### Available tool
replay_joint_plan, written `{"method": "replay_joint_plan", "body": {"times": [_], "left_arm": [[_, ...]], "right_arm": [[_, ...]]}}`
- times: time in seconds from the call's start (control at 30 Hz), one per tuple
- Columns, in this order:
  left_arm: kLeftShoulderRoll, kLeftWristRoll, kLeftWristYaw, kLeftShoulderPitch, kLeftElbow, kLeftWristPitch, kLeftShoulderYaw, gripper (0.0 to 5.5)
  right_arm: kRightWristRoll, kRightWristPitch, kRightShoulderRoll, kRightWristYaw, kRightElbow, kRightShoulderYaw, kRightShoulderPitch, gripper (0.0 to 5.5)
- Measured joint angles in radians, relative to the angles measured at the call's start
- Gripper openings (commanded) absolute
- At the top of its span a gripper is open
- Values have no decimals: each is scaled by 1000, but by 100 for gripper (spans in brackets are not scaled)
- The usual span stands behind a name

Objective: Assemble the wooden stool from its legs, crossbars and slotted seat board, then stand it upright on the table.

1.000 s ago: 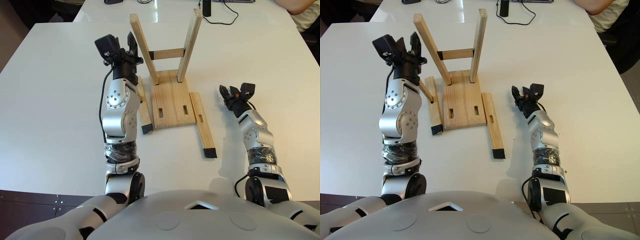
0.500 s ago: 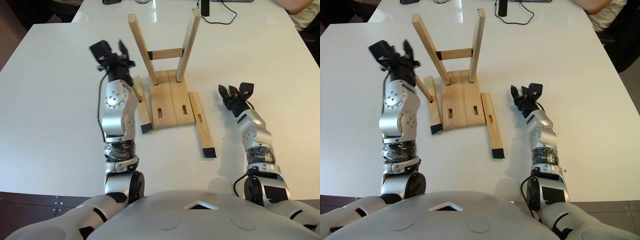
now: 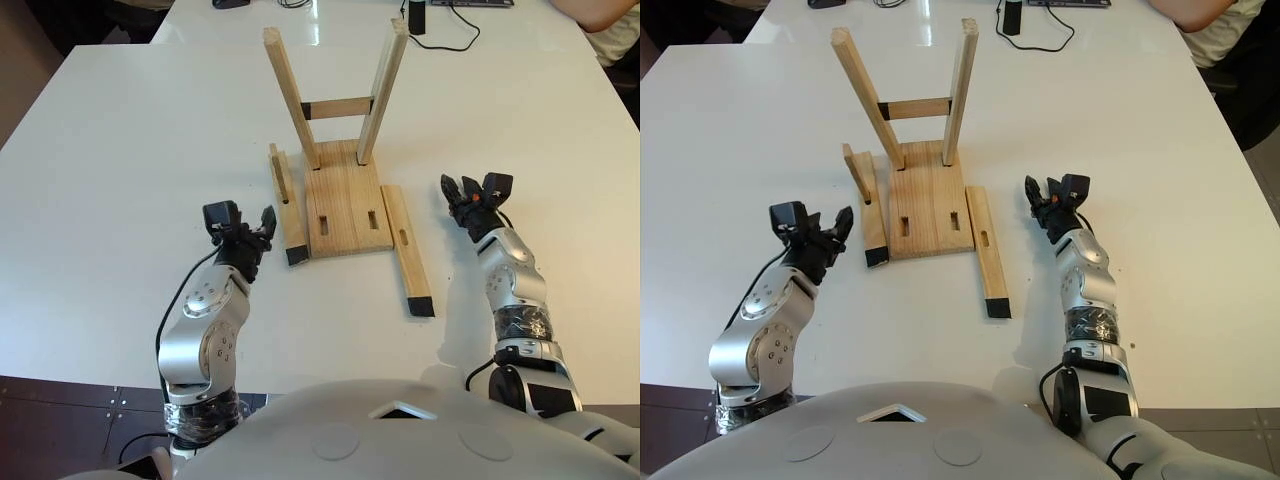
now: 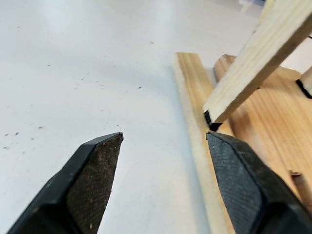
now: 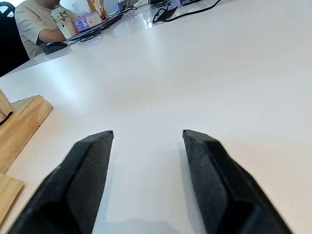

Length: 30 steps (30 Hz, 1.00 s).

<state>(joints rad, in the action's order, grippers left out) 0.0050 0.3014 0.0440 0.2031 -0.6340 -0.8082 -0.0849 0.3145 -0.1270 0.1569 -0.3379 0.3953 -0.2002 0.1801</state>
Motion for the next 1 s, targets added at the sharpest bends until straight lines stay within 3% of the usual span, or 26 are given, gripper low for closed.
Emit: {"method": "replay_joint_plan", "body": {"times": [0.4,0.73,1.0], "left_arm": [[40,-5,-34,-128,109,-145,110,321],[97,-125,24,-109,54,-175,154,321],[9,-87,22,-133,76,-263,68,321]], "right_arm": [[-1,3,7,-8,22,5,16,264],[-1,15,6,-7,19,5,6,264],[-1,17,5,-4,18,4,4,264]]}}
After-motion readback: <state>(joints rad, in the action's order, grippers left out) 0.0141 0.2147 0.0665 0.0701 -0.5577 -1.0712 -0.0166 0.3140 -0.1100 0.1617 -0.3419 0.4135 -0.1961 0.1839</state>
